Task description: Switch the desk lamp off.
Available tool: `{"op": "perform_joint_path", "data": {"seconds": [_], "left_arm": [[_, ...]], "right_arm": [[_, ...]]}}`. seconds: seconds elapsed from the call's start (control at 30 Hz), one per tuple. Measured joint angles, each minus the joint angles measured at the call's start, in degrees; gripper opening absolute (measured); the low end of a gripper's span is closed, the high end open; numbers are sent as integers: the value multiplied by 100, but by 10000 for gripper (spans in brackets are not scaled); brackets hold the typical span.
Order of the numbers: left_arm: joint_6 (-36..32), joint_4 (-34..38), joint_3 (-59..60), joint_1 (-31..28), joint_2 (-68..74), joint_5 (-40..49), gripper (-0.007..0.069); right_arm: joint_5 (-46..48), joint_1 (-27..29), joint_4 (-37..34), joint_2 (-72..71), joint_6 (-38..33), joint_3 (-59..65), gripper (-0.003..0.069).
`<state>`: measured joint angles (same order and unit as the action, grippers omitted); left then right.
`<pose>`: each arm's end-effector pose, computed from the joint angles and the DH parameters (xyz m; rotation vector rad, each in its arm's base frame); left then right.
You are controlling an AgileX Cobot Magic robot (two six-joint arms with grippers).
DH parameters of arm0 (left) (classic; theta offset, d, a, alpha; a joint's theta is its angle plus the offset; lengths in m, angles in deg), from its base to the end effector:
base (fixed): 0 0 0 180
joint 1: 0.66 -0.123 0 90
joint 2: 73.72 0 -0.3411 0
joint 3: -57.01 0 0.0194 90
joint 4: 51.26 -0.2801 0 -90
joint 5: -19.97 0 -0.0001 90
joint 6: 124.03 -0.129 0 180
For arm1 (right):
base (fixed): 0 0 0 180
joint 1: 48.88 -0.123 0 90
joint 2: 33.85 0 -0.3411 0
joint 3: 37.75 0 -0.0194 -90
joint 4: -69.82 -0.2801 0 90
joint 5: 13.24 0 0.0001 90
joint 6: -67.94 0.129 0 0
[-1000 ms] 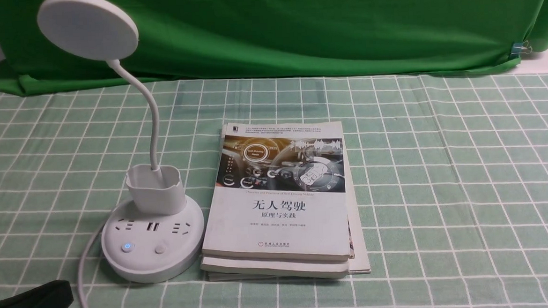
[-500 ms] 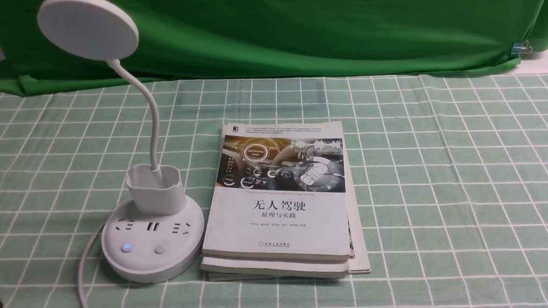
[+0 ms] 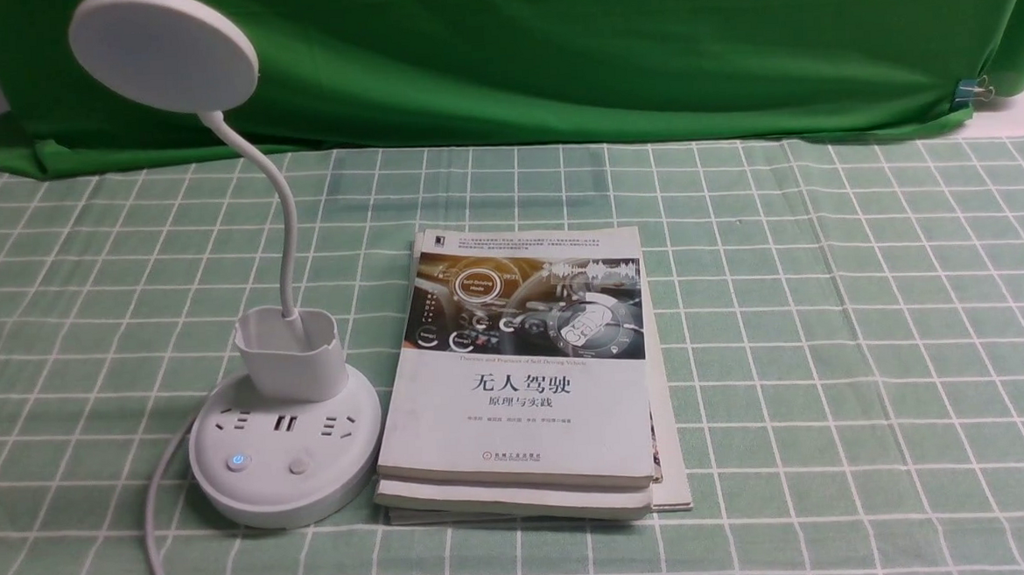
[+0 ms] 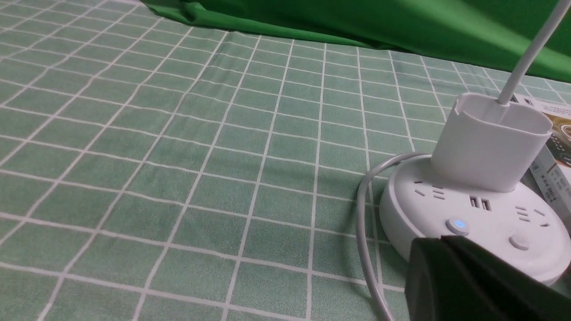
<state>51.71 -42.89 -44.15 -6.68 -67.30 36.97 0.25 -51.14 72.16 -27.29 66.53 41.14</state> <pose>0.0648 0.0013 0.1765 -0.1211 1.7775 -0.0094 0.0662 0.0014 0.1834 -0.0825 1.7247 -0.0266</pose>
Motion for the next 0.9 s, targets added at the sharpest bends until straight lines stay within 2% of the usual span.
{"op": "perform_joint_path", "data": {"seconds": [0.9], "left_arm": [[0,4,0,130,0,6,1]], "right_arm": [[0,0,0,0,0,0,242]]}}
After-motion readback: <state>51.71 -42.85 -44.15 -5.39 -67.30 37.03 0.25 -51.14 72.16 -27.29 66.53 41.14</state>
